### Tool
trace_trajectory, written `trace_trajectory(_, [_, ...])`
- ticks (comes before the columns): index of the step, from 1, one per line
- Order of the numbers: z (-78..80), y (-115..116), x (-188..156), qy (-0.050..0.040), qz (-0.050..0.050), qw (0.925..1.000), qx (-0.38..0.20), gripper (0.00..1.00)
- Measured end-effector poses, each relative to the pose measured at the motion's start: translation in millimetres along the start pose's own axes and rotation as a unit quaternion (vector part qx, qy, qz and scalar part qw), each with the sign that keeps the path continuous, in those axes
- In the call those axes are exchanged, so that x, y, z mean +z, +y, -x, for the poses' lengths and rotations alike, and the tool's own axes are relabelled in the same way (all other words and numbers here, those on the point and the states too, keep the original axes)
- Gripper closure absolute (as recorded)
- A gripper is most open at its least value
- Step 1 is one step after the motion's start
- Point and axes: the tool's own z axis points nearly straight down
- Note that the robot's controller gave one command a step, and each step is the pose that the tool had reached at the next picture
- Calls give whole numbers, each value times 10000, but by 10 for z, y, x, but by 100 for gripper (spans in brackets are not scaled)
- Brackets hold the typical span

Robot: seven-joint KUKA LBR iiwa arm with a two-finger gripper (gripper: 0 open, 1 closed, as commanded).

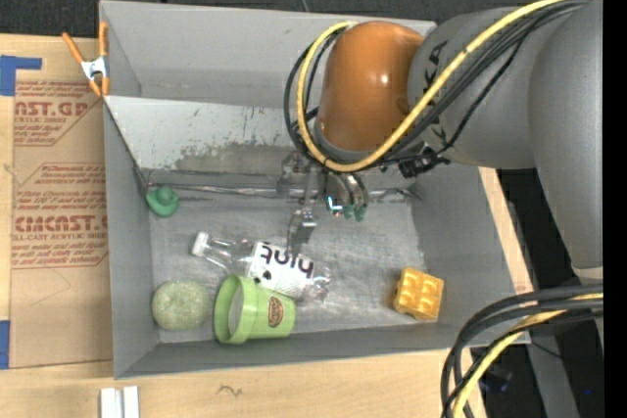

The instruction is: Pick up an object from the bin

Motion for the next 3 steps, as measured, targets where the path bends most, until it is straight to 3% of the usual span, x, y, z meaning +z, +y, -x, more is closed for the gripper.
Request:
trace_trajectory(1, [19,-4,-47,-39,3,10000,6,0])
trace_trajectory(2, [-465,-299,529,-215,111,9996,152,0])
trace_trajectory(3, [-434,-283,500,-236,98,9996,112,0])
